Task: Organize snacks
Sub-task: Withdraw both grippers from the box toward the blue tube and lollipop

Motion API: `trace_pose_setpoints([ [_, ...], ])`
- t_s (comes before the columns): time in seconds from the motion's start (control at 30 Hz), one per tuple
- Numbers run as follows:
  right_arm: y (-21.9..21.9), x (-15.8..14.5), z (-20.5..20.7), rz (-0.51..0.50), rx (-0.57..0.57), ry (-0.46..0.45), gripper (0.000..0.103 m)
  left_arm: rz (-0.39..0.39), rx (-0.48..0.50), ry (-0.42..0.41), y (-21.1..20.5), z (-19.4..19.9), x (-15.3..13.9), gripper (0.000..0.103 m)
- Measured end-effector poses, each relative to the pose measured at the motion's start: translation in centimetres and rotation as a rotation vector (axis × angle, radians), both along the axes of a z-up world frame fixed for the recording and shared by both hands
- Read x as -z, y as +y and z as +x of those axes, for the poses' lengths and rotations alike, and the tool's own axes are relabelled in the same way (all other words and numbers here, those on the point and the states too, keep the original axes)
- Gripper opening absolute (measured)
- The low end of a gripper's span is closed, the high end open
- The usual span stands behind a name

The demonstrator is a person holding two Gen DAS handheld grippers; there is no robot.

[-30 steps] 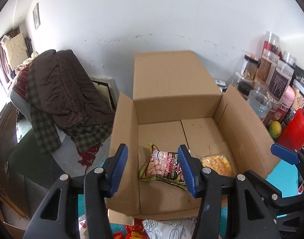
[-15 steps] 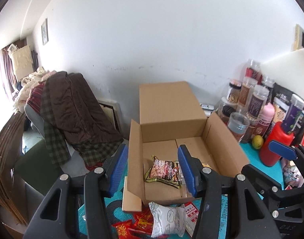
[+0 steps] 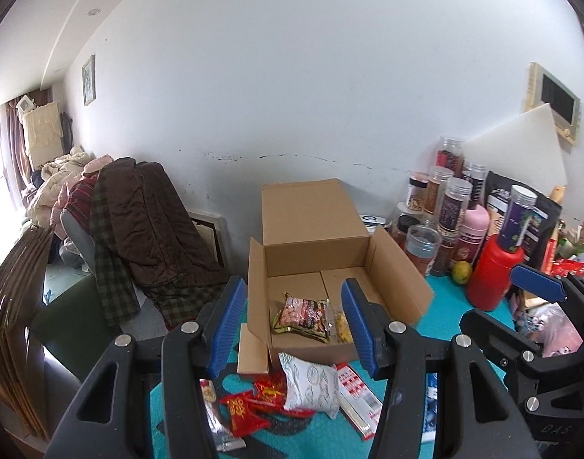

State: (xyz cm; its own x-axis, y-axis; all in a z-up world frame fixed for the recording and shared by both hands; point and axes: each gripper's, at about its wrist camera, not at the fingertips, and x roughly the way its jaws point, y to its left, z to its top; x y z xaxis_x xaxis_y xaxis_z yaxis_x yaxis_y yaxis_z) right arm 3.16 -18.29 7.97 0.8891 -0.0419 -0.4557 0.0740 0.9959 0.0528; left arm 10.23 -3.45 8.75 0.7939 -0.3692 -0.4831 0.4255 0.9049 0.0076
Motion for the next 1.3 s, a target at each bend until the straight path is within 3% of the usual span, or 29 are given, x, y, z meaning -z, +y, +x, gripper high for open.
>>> trace_pose_setpoints([
  [0.43, 1.9, 1.6, -6.0, -0.003, 0.057, 0.005, 0.09, -0.014, 0.075, 0.042, 1.2, -4.7, 2.1, 0.052],
  [0.5, 1.9, 2.1, -6.5, -0.004, 0.07, 0.012, 0.09, -0.01, 0.08, 0.051, 1.2, -5.0, 2.5, 0.058],
  [0.57, 2.0, 2.6, -6.9, -0.006, 0.08, 0.019, 0.09, -0.008, 0.079, 0.052, 1.2, -5.3, 3.0, 0.075],
  [0.63, 1.9, 3.1, -7.3, -0.005, 0.091, 0.026, 0.09, -0.011, 0.078, 0.042, 1.3, -5.7, 3.4, 0.078],
  [1.07, 0.4, 7.4, -8.8, 0.034, 0.148, 0.104, 0.09, 0.02, 0.145, 0.11, -0.6, -6.9, 6.9, 0.078],
  [1.3, -1.3, 10.0, -9.2, 0.06, 0.194, 0.155, 0.09, 0.055, 0.192, 0.194, -2.8, -6.8, 9.9, 0.078],
])
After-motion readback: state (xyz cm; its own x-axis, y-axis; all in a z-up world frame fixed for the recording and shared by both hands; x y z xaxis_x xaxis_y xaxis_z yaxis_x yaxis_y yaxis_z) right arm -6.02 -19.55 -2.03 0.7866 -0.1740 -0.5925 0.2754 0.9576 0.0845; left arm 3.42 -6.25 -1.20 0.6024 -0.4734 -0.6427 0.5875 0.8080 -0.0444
